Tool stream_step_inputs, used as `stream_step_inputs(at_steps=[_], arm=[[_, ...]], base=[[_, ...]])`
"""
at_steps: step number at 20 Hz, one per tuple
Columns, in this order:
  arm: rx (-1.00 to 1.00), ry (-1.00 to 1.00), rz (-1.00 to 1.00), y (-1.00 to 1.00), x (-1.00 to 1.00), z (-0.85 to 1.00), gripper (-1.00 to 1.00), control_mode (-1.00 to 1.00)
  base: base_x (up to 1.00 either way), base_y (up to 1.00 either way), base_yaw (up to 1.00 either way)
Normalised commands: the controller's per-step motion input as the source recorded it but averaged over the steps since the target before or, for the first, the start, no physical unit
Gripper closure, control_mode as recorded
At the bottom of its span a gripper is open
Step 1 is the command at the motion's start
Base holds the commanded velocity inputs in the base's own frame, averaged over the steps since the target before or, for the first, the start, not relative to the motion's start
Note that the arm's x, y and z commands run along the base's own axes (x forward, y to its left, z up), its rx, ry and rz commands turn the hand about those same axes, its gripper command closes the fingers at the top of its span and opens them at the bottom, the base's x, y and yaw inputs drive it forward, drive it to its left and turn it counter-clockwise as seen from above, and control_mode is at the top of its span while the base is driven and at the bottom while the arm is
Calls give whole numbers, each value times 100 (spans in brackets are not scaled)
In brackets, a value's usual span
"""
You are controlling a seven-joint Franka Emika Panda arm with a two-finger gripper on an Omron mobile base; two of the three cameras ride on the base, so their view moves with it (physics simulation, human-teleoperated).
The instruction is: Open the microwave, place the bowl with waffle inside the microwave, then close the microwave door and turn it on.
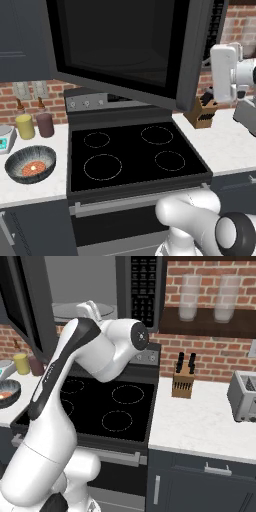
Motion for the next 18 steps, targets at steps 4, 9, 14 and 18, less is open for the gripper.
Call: stream_step_inputs(at_steps=[4,9,14,18], arm=[[7,6,2,21,21,0,-100,-100],[3,3,7,46,0,1,-100,-100],[0,4,13,71,-2,0,-100,-100],[0,1,14,69,-7,0,-100,-100]], base=[[0,0,0],[0,0,0],[0,0,0],[0,0,0]])
